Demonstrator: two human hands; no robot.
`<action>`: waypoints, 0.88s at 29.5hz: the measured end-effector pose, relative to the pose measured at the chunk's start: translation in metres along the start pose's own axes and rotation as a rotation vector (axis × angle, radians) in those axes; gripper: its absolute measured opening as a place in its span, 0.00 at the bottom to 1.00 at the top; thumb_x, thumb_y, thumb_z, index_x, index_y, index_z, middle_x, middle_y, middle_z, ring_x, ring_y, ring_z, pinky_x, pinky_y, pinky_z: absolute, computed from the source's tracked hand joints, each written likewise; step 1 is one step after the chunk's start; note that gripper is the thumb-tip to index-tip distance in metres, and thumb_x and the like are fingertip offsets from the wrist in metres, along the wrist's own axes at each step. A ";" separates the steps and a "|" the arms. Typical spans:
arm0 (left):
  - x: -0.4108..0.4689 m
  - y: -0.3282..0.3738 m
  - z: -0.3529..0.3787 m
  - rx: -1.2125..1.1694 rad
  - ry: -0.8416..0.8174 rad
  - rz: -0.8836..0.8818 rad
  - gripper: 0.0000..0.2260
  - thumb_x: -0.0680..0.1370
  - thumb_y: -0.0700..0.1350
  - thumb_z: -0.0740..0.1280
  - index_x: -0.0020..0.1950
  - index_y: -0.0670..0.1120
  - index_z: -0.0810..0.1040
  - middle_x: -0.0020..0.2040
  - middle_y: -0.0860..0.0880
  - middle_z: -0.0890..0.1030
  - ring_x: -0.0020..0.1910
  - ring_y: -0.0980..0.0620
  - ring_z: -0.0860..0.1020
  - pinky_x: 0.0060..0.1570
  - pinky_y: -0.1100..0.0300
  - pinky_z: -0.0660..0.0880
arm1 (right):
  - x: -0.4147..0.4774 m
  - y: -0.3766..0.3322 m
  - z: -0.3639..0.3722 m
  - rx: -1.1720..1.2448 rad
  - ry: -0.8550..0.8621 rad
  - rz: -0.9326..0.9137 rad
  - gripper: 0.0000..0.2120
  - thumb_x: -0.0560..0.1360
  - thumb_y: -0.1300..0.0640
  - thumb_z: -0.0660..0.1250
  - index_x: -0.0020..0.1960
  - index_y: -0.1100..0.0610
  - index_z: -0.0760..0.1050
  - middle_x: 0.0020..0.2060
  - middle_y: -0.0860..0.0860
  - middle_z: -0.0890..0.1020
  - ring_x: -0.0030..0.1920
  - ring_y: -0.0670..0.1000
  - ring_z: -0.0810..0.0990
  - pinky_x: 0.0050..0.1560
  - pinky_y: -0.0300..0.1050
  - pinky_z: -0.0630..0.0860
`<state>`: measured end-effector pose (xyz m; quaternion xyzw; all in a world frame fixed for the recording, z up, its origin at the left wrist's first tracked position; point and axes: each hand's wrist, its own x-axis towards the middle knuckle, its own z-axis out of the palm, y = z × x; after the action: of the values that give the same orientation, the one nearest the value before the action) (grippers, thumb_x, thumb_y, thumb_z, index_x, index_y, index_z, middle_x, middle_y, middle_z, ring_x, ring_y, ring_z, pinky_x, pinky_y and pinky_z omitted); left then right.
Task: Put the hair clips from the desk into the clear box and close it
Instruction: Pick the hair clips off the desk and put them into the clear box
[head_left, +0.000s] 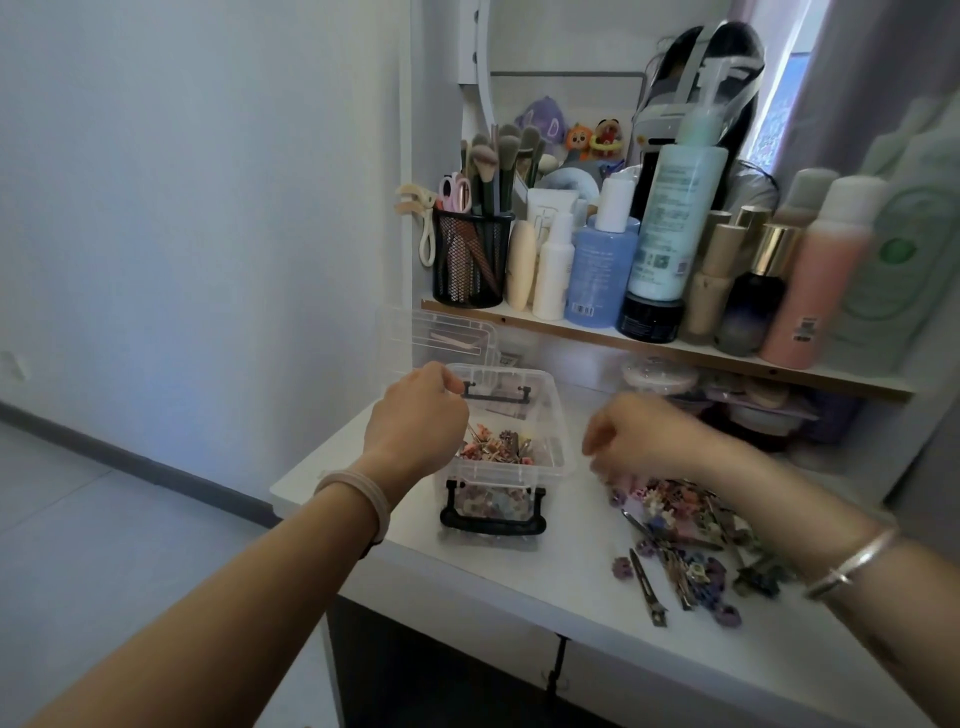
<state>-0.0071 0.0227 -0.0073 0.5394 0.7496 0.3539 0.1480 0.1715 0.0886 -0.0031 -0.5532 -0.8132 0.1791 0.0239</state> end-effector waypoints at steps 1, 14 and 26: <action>0.000 0.000 0.000 -0.004 0.001 -0.001 0.16 0.78 0.38 0.53 0.61 0.46 0.73 0.62 0.46 0.75 0.53 0.45 0.75 0.53 0.54 0.70 | -0.001 0.002 0.007 -0.145 -0.012 0.003 0.10 0.73 0.62 0.66 0.54 0.57 0.79 0.47 0.53 0.81 0.43 0.51 0.80 0.45 0.42 0.79; 0.000 0.001 0.000 0.006 -0.002 0.002 0.16 0.78 0.38 0.53 0.62 0.46 0.73 0.63 0.46 0.75 0.57 0.45 0.74 0.53 0.55 0.67 | -0.002 -0.003 0.007 0.012 0.279 -0.075 0.12 0.71 0.68 0.63 0.44 0.55 0.81 0.41 0.50 0.81 0.42 0.48 0.79 0.43 0.36 0.75; 0.002 0.000 0.001 0.010 0.007 0.005 0.16 0.78 0.38 0.53 0.62 0.46 0.73 0.63 0.46 0.75 0.53 0.48 0.71 0.52 0.56 0.66 | -0.018 -0.045 -0.009 0.459 0.253 -0.334 0.08 0.75 0.57 0.66 0.51 0.53 0.81 0.47 0.47 0.82 0.50 0.44 0.79 0.56 0.39 0.73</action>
<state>-0.0069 0.0249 -0.0081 0.5406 0.7507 0.3524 0.1419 0.1408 0.0604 0.0227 -0.4101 -0.8217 0.2814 0.2783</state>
